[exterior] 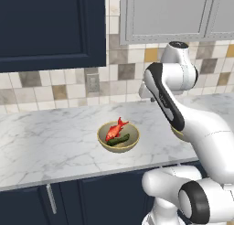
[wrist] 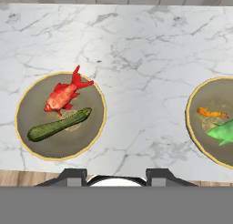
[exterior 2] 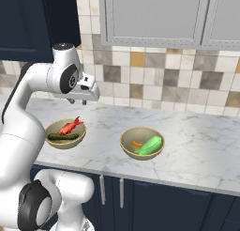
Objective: Place the bowl containing the squash and fish in the microwave. Close the microwave door and press the start button to microwave the meal.
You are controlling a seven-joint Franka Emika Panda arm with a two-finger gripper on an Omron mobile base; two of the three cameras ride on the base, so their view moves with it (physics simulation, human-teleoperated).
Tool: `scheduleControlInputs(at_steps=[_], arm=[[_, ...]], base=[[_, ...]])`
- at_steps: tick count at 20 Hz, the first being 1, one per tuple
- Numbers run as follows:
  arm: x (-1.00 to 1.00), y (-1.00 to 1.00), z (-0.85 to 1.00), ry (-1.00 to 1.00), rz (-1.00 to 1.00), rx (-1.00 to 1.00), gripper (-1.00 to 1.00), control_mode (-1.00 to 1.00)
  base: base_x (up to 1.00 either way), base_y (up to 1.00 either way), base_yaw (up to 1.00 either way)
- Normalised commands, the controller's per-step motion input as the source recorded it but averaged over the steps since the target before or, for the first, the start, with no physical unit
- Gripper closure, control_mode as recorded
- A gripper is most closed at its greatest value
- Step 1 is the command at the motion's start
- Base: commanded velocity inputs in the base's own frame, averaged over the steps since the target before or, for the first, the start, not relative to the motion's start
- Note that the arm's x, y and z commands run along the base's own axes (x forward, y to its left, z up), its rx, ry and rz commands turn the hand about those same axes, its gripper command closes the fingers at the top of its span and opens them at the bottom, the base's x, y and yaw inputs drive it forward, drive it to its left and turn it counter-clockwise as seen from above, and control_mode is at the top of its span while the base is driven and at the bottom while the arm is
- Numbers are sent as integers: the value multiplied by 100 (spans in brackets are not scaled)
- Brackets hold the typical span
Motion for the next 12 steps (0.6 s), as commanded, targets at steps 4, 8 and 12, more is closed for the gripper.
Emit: scheduleControlInputs(at_steps=[4,8,12], arm=[[-1,2,-10,0,0,0,-100,-100],[-9,18,-37,0,-1,0,-100,-100],[-9,13,-51,0,-3,0,-100,-100]], base=[[0,0,0],[0,0,0],[0,0,0]])
